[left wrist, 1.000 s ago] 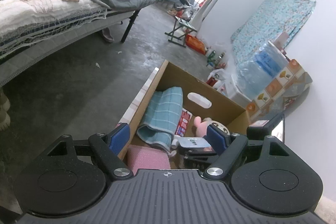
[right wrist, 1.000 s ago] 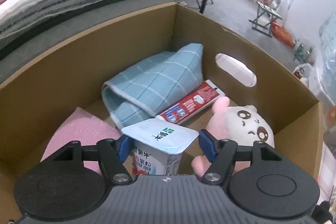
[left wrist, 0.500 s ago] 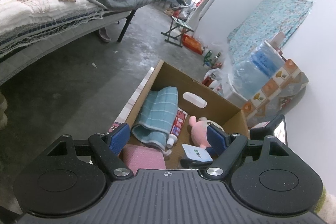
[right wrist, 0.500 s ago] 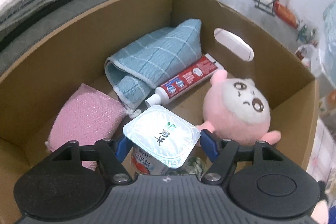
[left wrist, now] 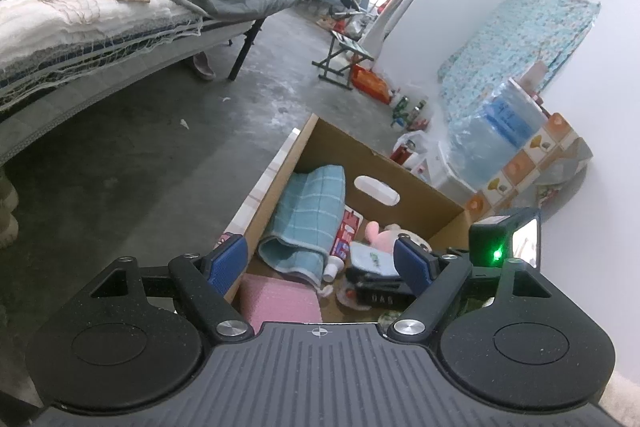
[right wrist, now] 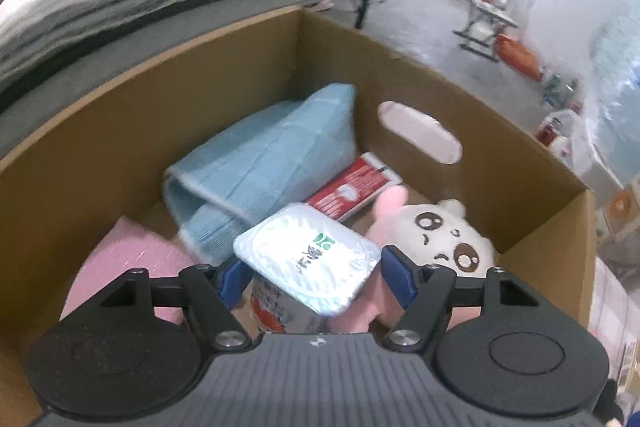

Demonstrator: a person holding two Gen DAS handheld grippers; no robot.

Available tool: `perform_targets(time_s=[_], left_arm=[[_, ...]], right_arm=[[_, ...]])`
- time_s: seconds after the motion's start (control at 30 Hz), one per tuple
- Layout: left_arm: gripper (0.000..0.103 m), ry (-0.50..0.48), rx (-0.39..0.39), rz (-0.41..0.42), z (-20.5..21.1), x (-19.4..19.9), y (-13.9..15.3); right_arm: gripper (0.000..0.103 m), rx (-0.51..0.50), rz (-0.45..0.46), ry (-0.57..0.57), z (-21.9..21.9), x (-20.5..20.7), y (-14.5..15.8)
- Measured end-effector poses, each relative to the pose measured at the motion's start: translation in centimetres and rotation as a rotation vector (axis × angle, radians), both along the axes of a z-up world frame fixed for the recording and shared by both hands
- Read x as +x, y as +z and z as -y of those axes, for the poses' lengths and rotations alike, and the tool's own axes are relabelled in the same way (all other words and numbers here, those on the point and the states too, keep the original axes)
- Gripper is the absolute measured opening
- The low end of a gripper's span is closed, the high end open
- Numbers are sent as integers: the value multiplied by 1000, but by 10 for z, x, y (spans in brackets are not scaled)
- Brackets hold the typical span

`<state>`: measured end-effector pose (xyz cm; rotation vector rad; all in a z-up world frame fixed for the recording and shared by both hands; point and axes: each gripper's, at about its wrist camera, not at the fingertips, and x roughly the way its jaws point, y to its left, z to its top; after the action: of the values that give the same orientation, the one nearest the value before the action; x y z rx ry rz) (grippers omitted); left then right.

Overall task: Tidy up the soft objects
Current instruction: 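Move the held cup beside the pink pig with the right gripper, then open the right gripper to release the cup in the box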

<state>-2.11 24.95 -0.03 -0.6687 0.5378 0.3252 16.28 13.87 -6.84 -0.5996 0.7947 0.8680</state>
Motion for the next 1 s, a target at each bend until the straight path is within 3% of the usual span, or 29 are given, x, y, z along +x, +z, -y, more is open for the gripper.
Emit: perform_targets(time_s=[0.07,0.17,0.33,0.5,0.7,0.8,0.87,0.93,1.0], left_arm=[[80,0,-1,0,0,0,-1],[80,-1,-8,5,0,0,-2],[80,-10,-7,12,1,-1,-1],[80,-5,-8,20,0,-3,0],[80,-13,-11,21,1,-4,0],[81,-18,-9,18,3,-3,0],[81,-17,-8,20,4,-3,0],[81,-17,-10,20,3,-3,0],[81,-21,-13,18,4,-2,0]], right_arm=[[78,-13,-12,23,2,-5,7],[79,10,-29,13,12,-7,24],[78,-32,-164,1,31,-8,44],[57,-128,-274,52,41,-24,39],[36,-293,-393,123,29,-37,-7],[36,-368,-382,78,23,-29,-26],[36,-398,-320,23,21,-19,-31],[36,-376,-278,-32,21,-7,-27],[36,-305,-320,-78,26,5,-19]])
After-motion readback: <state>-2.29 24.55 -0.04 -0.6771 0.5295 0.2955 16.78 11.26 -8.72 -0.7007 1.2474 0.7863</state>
